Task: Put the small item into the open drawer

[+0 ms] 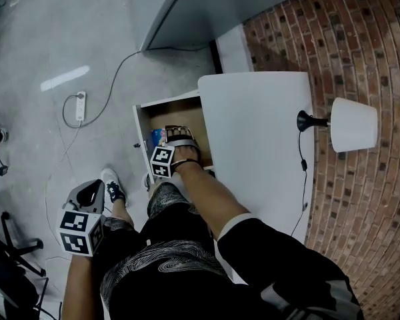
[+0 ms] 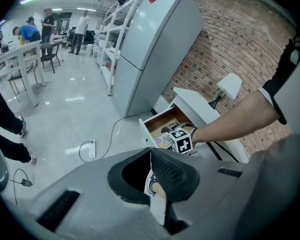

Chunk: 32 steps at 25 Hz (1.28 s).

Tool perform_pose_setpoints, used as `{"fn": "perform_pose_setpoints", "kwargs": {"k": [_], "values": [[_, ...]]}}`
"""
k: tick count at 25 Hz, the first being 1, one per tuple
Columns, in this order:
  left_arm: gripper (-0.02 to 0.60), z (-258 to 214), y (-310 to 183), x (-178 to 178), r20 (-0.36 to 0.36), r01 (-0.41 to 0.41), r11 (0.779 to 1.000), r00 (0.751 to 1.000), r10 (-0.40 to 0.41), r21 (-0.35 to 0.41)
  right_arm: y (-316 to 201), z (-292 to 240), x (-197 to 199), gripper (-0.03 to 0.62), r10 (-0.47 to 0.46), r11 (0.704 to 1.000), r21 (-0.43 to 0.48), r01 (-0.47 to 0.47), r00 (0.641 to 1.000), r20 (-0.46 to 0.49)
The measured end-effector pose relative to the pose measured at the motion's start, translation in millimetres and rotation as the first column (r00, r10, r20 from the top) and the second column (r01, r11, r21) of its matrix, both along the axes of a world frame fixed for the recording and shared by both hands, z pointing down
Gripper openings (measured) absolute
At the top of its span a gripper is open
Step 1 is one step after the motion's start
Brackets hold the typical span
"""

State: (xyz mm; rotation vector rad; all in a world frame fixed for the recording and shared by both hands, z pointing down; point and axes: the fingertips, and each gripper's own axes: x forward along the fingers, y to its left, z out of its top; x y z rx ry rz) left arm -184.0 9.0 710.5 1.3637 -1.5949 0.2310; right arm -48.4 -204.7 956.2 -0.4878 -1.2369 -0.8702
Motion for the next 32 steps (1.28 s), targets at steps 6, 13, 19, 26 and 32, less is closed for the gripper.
{"fn": "perform_pose_setpoints", "kwargs": {"k": [6,13,19,26,32], "values": [[0.018,-12,-8,-3,0.007,-0.019,0.999,1.000,0.018,0.037,9,-21,-8,0.420,0.073,0.997,-0.024,-0.071,0.996,0.049],[0.018,-32,-13,2,0.012,-0.073,0.994,0.997,0.072,0.084,26,-64,-15,0.415,0.168,0.985,-0.074,-0.158,0.976,0.139],[0.018,-57,-20,9,0.021,-0.135,0.982,0.991,0.134,0.132,42,-116,-24,0.182,0.199,0.979,-0.085,-0.184,0.948,0.247],[0.018,-77,-20,16,0.073,-0.263,0.951,0.964,0.254,0.164,65,-170,-28,0.005,0.334,0.942,-0.145,-0.301,0.861,0.384],[0.018,-103,-26,15,0.120,-0.306,0.931,0.950,0.287,0.200,95,-222,-16,0.003,0.568,0.823,-0.343,-0.453,0.678,0.466]]}}
